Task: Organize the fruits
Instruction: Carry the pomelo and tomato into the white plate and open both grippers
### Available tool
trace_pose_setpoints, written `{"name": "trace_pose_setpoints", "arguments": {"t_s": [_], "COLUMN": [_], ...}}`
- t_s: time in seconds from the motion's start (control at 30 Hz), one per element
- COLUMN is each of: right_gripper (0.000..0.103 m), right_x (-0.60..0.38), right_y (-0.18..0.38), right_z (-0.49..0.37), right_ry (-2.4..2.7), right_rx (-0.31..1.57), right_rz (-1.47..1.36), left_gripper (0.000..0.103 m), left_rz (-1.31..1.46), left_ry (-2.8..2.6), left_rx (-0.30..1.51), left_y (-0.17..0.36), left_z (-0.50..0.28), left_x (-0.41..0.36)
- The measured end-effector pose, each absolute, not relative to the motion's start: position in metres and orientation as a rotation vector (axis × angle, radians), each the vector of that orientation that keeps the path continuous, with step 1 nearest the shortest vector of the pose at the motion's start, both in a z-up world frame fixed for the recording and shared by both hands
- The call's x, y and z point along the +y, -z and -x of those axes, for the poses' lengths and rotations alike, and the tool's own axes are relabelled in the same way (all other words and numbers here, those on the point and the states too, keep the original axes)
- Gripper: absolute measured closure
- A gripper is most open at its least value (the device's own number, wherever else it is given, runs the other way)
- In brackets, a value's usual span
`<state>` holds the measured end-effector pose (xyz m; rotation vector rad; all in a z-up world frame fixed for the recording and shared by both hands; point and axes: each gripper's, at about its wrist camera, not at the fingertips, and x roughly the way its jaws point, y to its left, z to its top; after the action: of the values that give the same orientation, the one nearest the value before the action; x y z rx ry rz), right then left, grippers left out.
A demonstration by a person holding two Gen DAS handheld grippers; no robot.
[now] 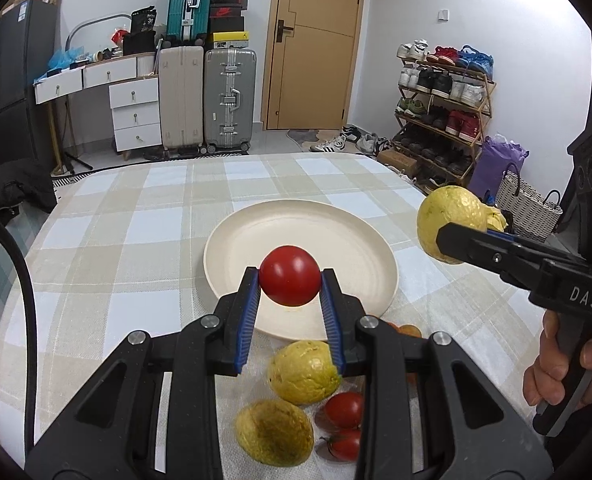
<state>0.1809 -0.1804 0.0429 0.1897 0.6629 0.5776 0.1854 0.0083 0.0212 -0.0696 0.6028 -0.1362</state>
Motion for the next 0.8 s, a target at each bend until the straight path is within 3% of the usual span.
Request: {"name": "trace_pose_setpoints", "arguments": {"t_s": [0.8], "right_gripper": [0.047], "right_x": [-0.156], "right_y": [0.002], "right_z": [-0.221], "right_ry": [-0.571], "right_rx": [0.791], "right_rz": [-0.142], "left_gripper": [0.075], "left_rz": [0.06], "left_ry": [0.132], "left_rx": [0.714], "left_y": [0.028], "left_z": [-0.253], "left_x": [0.012]}}
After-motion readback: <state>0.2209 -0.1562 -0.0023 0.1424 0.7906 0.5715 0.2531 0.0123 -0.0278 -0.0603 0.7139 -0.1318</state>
